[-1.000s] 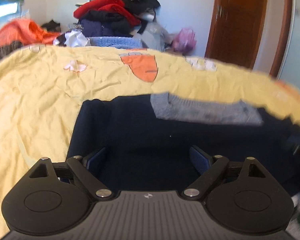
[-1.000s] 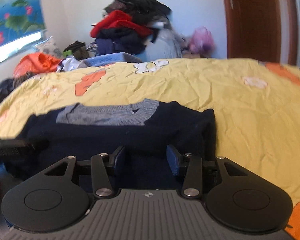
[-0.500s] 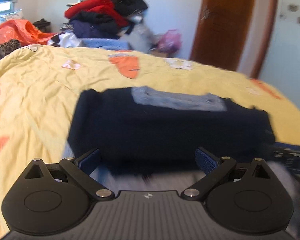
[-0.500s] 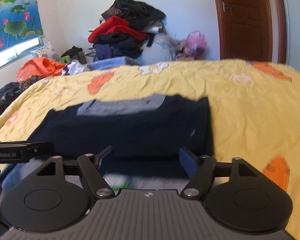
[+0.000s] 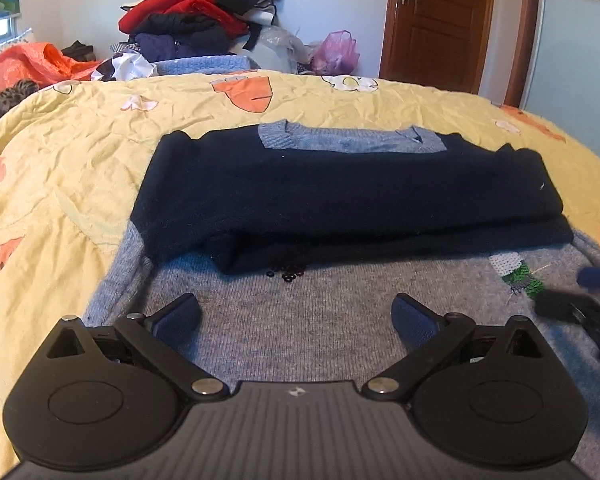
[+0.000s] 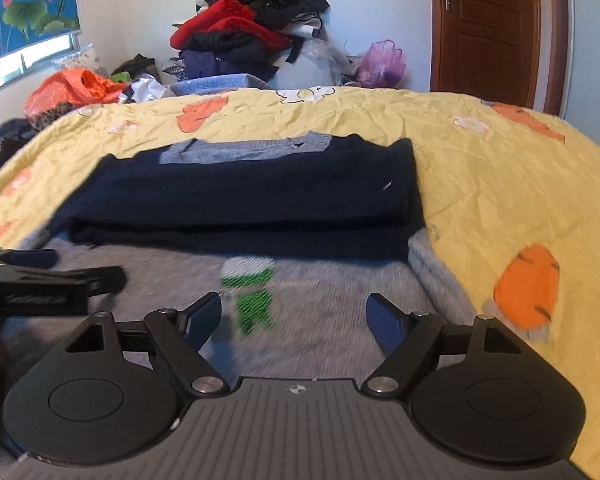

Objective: Fold small clothes
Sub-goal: 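Release the folded band and pull both grippers back from the sweater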

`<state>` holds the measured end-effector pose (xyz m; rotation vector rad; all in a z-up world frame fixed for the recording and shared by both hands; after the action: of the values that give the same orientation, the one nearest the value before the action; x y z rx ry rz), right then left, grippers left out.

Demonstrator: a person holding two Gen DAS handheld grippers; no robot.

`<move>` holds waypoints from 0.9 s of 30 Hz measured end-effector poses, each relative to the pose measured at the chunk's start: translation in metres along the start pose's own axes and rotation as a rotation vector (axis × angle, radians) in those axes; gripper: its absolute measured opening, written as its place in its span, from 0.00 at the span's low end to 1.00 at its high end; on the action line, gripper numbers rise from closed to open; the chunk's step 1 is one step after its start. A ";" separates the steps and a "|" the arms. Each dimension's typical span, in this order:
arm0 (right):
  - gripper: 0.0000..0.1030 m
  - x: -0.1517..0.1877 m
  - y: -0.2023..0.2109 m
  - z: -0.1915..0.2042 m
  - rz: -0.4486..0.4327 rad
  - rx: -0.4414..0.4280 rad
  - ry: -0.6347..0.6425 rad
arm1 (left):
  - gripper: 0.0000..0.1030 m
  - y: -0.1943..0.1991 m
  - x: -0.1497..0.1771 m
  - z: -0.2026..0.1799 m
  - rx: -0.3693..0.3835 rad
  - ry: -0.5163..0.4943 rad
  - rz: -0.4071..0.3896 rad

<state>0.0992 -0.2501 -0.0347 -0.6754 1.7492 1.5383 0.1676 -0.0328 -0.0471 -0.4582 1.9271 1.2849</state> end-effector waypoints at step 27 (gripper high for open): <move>1.00 0.041 0.029 0.003 0.028 0.075 0.089 | 1.00 0.052 0.045 -0.016 -0.030 -0.013 0.010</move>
<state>0.0519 -0.2399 -0.0489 -0.6938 1.8795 1.4731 0.0985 -0.0202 -0.0453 -0.4548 1.9039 1.3222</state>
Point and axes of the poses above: each gripper's, at about its wrist camera, not at the fingertips, and y roughly against the way its jaws point, z to its left, x to its underside, the point moved 7 cm from there along -y, roughly the way its jaws point, and after that the axes turned 15 degrees about x, right-handed, at the moved point
